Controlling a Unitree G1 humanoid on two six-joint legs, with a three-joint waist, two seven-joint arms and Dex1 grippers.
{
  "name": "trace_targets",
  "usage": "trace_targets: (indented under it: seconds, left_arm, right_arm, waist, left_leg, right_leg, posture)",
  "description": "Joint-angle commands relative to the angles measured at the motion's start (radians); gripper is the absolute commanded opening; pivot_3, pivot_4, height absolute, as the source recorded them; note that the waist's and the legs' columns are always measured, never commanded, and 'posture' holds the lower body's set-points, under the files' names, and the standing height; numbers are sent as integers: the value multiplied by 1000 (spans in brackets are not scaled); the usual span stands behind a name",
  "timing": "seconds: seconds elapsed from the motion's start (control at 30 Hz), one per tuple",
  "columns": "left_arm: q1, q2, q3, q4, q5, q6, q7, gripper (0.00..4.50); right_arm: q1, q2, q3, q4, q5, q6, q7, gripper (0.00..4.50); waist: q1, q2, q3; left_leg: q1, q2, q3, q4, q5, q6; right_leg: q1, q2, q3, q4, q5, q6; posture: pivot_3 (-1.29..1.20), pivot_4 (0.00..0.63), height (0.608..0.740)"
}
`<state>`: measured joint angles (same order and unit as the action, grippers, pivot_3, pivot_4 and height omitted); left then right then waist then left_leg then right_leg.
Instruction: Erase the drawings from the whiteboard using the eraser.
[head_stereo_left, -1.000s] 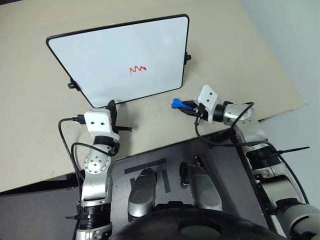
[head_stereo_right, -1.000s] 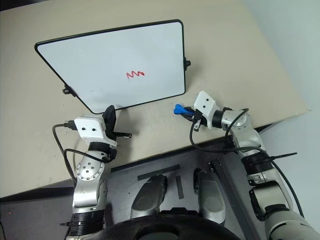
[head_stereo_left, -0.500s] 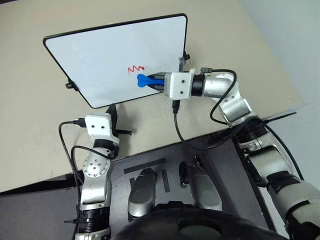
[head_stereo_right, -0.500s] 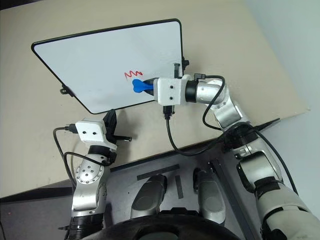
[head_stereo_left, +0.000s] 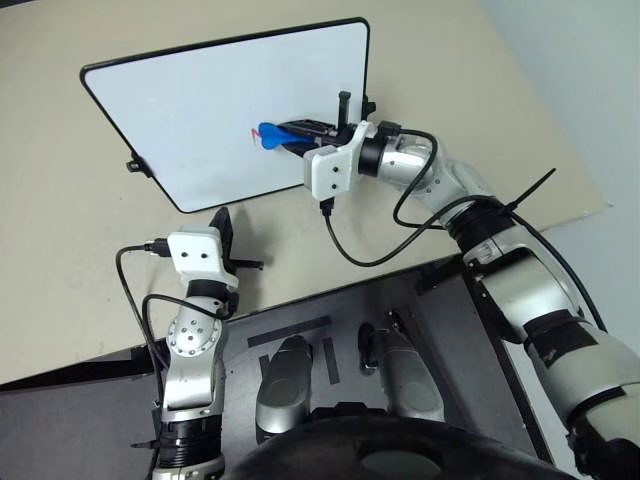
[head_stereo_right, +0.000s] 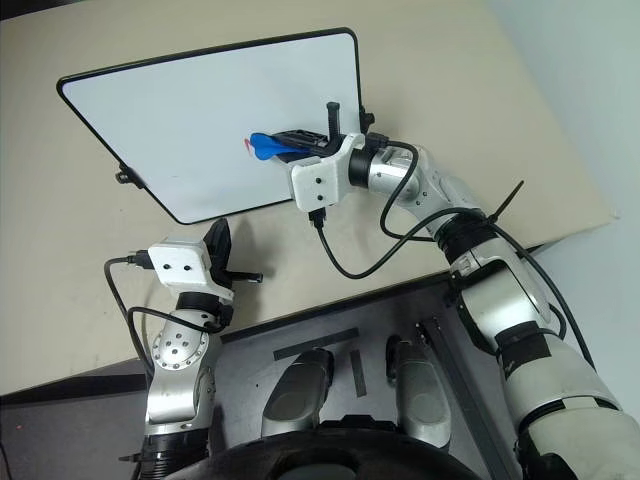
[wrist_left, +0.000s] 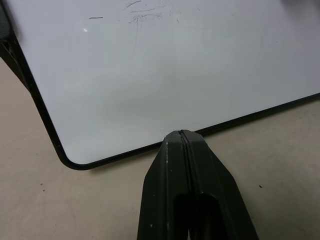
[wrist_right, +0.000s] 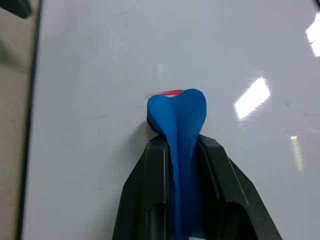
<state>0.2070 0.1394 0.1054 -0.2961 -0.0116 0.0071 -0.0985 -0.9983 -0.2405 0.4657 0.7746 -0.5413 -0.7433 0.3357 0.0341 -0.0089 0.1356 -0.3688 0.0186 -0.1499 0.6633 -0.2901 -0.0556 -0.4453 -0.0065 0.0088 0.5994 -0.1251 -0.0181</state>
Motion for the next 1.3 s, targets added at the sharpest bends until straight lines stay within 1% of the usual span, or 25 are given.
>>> trace_targets:
  seconds: [0.03,0.2,0.33,0.53,0.67,0.8,0.97,1.13,1.3]
  left_arm:
    - [-12,2,2,-32,3,-23,5,0]
    - [-34,6,0,-18,1,-21,-1,0]
    - [-48,5,-4,-9,2,-20,-4,0]
    - [-58,7,-2,1,2,-24,-4,0]
    - [-58,6,-1,-1,2,-25,-3,0]
    - [-56,5,0,-3,3,-26,-1,0]
    - [-54,7,3,-3,2,-28,-1,0]
    - [-57,8,0,-1,3,-29,-3,0]
    - [-65,9,-2,3,3,-27,-5,0]
  right_arm:
    - [-39,-21,-35,-31,-15,-12,-83,432]
    - [-4,-39,-4,-45,-27,-17,-73,432]
    - [24,-28,32,-11,-46,-7,-47,432]
    - [13,-9,53,47,-70,14,-68,432]
    - [-11,-10,37,38,-82,23,-113,432]
    - [-32,-27,0,-1,-101,43,-199,432]
    - [-16,-56,-15,-65,-113,62,-256,432]
    - [20,-59,17,-81,-118,74,-237,432]
    - [68,-49,84,-51,-133,61,-147,432]
  waist:
    - [0,0,0]
    - [0,0,0]
    - [-1,0,0]
    - [-2,0,0]
    - [-2,0,0]
    - [-2,0,0]
    - [-3,0,0]
    - [-3,0,0]
    - [-4,0,0]
  left_leg:
    - [0,0,0,0,0,0]
    - [1,2,2,0,0,0]
    - [1,4,3,0,0,0]
    - [1,5,5,0,0,0]
    - [1,6,5,0,0,0]
    - [1,6,5,0,0,0]
    - [1,10,8,0,0,0]
    - [2,13,13,0,0,0]
    - [2,14,16,1,0,0]
  right_leg:
    - [0,0,0,0,0,0]
    - [0,0,-1,1,1,-1]
    - [0,1,-1,1,1,-1]
    - [-1,1,-1,0,1,-1]
    - [-1,1,-1,0,1,-2]
    - [-1,1,-2,0,1,-2]
    - [-2,1,-2,0,3,-4]
    - [-2,1,-2,0,3,-4]
    - [-2,1,-2,-1,3,-4]
  posture:
    - [0,150,740]
    - [0,150,740]
    - [0,150,740]
    - [0,150,740]
    - [0,150,740]
    - [0,150,740]
    - [0,150,740]
    - [0,150,740]
    - [0,150,740]
